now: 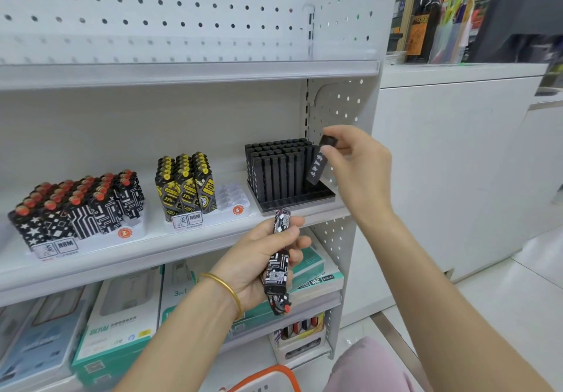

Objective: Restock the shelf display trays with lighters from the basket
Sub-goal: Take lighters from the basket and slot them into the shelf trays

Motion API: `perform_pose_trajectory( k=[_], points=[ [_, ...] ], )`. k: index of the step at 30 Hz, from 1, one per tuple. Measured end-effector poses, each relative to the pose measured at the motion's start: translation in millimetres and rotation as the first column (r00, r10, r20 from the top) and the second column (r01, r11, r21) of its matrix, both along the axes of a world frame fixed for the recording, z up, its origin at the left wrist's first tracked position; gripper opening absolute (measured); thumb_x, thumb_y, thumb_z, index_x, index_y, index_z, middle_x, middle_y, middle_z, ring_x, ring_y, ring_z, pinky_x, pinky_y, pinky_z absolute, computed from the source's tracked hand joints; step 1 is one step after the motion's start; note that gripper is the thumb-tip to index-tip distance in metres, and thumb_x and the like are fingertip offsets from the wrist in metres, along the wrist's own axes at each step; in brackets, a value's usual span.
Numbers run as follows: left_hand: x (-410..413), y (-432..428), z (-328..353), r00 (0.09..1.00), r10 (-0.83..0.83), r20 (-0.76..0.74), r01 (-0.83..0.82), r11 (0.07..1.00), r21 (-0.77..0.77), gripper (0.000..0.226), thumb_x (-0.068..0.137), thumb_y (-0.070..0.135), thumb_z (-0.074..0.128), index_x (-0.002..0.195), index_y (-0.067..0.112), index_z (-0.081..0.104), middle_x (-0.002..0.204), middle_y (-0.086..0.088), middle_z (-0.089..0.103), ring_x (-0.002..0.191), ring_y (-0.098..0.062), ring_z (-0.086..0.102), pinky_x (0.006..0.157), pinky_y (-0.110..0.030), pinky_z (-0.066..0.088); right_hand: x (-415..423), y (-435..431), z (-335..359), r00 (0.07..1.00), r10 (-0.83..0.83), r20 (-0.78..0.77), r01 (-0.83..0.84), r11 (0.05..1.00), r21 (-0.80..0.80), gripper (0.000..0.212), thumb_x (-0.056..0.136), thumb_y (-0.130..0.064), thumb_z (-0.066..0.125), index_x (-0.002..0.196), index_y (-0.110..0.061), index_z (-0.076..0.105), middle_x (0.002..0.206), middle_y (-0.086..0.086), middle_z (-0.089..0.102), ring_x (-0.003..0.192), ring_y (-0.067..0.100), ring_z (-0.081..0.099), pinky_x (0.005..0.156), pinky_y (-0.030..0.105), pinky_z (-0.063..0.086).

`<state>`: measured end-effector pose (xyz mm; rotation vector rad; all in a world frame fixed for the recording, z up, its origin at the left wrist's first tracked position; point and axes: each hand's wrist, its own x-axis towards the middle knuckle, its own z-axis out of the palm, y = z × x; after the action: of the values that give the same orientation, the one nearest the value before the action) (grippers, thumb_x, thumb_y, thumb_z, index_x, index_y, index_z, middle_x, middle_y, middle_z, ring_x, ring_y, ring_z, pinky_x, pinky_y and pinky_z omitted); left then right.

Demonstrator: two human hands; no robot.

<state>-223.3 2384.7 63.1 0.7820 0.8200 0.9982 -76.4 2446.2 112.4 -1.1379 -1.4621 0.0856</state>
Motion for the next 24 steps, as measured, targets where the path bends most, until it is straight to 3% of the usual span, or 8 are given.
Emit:
perform_pose_trajectory(
  k=[4,11,20,24],
  points=[
    [-0.1,-0.1,-1.5,1.000,-0.010,0.000,0.010,1.000,0.010,0.017,0.090,0.004,0.051,0.104,0.010,0.060,0.068,-0.007,0.060,0.047,-0.008,0.048,0.033,-0.013,0.034,-9.6,13.3,-11.8,0.982,-0.078,0.170,0.078,0.997,0.008,0.025,0.085,-0.011,0.062,0.110,-0.015,0.065,0.095,0.003,0.069,0.090,0.023,0.062,0.084,0.039,0.048],
    [-2.3,0.9,-1.6,1.000,-0.028,0.001,0.028,0.999,0.030,0.019,0.089,0.003,0.052,0.104,0.010,0.061,0.067,-0.007,0.060,0.048,-0.008,0.047,0.033,-0.013,0.032,-8.7,17.7,-14.5,0.945,0.000,0.328,0.040,0.993,-0.115,0.041,0.086,-0.008,0.059,0.124,-0.022,0.054,0.093,0.004,0.065,0.086,0.023,0.060,0.082,0.036,0.049],
    [-1.8,1.6,-4.1,0.999,-0.046,-0.005,0.046,0.998,0.043,0.020,0.089,0.004,0.052,0.106,0.011,0.061,0.067,-0.006,0.061,0.047,-0.007,0.048,0.032,-0.013,0.033,-9.5,20.8,-17.5,0.934,0.016,0.358,0.019,0.995,-0.094,0.039,0.086,-0.006,0.060,0.122,-0.019,0.056,0.095,0.004,0.063,0.088,0.021,0.059,0.081,0.032,0.047],
    [-3.3,2.1,-3.8,0.999,-0.050,-0.002,0.050,0.998,0.050,0.022,0.086,0.004,0.054,0.106,0.010,0.062,0.068,-0.006,0.061,0.048,-0.008,0.048,0.032,-0.013,0.033,-6.0,21.9,-20.0,0.935,0.056,0.351,-0.004,0.989,-0.147,0.044,0.087,0.000,0.050,0.126,-0.021,0.055,0.094,0.004,0.063,0.087,0.022,0.060,0.083,0.037,0.049]
  ],
)
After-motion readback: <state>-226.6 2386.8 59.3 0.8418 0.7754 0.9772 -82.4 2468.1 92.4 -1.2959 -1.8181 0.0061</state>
